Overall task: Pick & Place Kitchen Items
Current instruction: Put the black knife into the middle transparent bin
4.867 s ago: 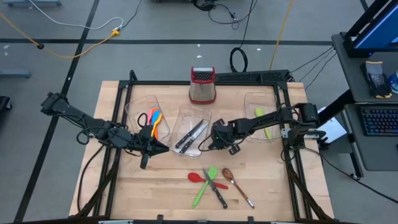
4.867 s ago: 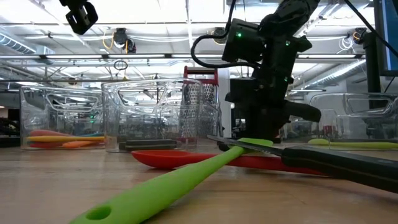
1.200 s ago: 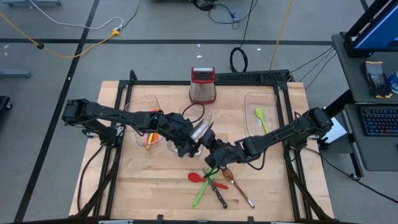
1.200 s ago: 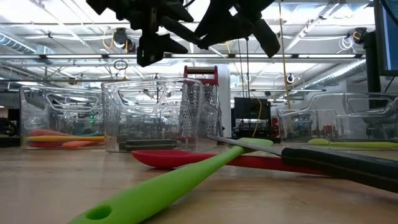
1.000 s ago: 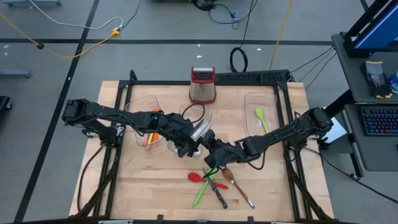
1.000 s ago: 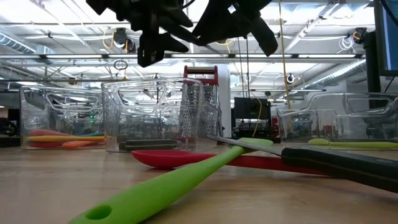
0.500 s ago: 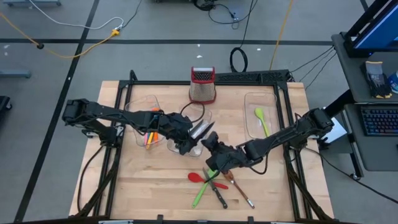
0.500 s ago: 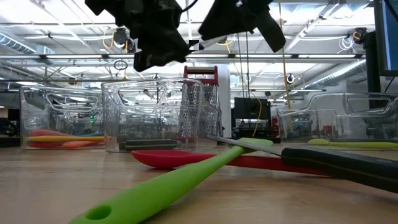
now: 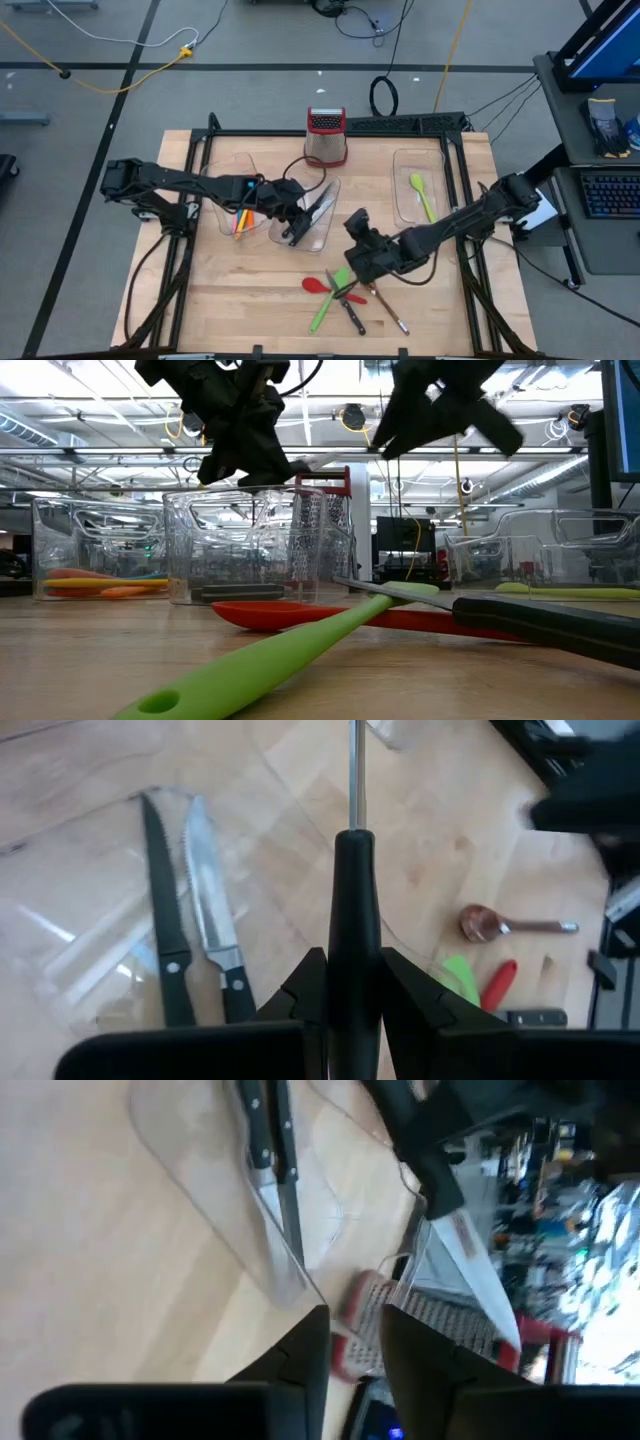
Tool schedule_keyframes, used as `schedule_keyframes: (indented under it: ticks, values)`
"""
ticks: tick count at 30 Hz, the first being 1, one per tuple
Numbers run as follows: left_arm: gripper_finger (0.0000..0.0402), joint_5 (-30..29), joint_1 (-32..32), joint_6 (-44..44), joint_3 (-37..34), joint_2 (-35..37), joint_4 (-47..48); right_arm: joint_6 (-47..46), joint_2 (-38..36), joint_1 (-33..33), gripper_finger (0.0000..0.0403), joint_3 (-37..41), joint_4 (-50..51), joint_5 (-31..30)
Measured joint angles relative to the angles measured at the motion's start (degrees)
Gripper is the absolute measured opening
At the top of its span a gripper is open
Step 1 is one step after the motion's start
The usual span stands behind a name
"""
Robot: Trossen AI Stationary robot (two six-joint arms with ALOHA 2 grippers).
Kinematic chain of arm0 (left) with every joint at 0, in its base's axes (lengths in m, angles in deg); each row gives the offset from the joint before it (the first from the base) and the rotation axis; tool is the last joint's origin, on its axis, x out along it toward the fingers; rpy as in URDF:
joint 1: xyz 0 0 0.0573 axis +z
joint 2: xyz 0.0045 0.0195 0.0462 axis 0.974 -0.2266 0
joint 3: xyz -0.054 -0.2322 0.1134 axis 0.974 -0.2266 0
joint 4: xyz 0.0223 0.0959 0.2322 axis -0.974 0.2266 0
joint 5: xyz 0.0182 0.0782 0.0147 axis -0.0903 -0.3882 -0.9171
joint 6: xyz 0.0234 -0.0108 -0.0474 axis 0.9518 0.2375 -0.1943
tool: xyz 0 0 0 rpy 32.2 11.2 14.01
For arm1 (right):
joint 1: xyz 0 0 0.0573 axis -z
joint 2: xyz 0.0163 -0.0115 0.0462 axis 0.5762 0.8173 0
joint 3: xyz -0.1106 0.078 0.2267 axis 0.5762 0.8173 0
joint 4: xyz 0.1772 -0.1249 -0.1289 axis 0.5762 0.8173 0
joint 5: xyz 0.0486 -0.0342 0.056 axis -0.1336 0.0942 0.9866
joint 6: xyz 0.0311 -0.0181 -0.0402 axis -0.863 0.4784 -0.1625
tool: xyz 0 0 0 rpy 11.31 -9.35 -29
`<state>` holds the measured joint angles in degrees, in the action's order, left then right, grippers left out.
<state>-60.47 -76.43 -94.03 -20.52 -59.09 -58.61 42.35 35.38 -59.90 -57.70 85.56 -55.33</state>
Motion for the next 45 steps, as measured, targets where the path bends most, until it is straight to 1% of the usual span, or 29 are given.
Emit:
schedule_keyframes:
  ticks: [3, 6, 8, 10, 13, 16, 22, 24, 28, 31, 35, 38, 41, 45]
  values:
    - [0.0048, 0.8, 1.4, -1.4, 0.0, 0.0, 0.1, -7.3, -2.7, -1.1, 0.0056, 0.0, 4.7, 2.2]
    - [0.0048, 3.0, 2.7, -3.3, 0.0, 0.0, 0.4, -13.2, -6.4, -2.2, 0.0017, 0.0, 7.4, 7.6]
    - [0.0048, 4.7, 3.6, -4.5, 0.0, 0.0, 1.4, -15.6, -9.5, -3.1, 0.0005, 0.3, 7.6, 11.3]
    - [0.0048, 5.9, 4.3, -6.4, 0.0, 0.0, 3.3, -17.2, -12.6, -3.5, 0.0007, 1.2, 6.2, 14.2]
    - [0.0048, 6.7, 5.1, -9.2, 0.0, 0.0, 6.9, -18.8, -17.2, -4.3, 0.0003, 2.8, 4.1, 16.3]
    - [0.0048, 6.7, 5.5, -10.4, 0.0, 0.0, 8.4, -18.6, -21.3, -5.3, 0.0002, 5.1, -0.3, 16.5]
    - [0.0048, 6.9, 6.1, -10.6, 0.1, -0.8, 7.8, -18.3, -28.5, -7.5, 0.0001, 10.3, -4.9, 16.7]
    - [0.0048, 7.7, 6.6, -10.7, 0.1, -2.1, 7.3, -18.6, -31.3, -7.9, 0.0001, 12.6, -7.8, 19.1]
    - [0.0048, 12.5, 8.2, -10.1, 0.1, -5.6, 4.9, -19.0, -37.5, -8.0, 0.0001, 18.4, -14.1, 26.6]
    - [0.0048, 13.2, 10.1, -9.6, 0.1, -6.7, 4.3, -20.7, -42.5, -8.0, 0.0001, 22.6, -17.6, 28.6]
    - [0.0048, 14.8, 12.3, -9.2, 0.1, -6.9, 4.4, -23.3, -48.1, -8.0, 0.0000, 26.8, -18.7, 28.6]
    - [0.0048, 15.2, 12.9, -9.1, 0.1, -6.9, 4.4, -23.5, -51.1, -8.0, 0.0000, 29.2, -21.2, 28.6]
    - [0.0048, 15.2, 12.8, -9.2, 0.1, -7.0, 4.7, -23.3, -53.0, -8.0, 0.0000, 30.7, -22.3, 28.6]
    - [0.0048, 15.1, 11.5, -9.4, 0.2, -8.5, 5.5, -23.3, -53.6, -8.0, 0.0000, 31.2, -22.5, 28.8]
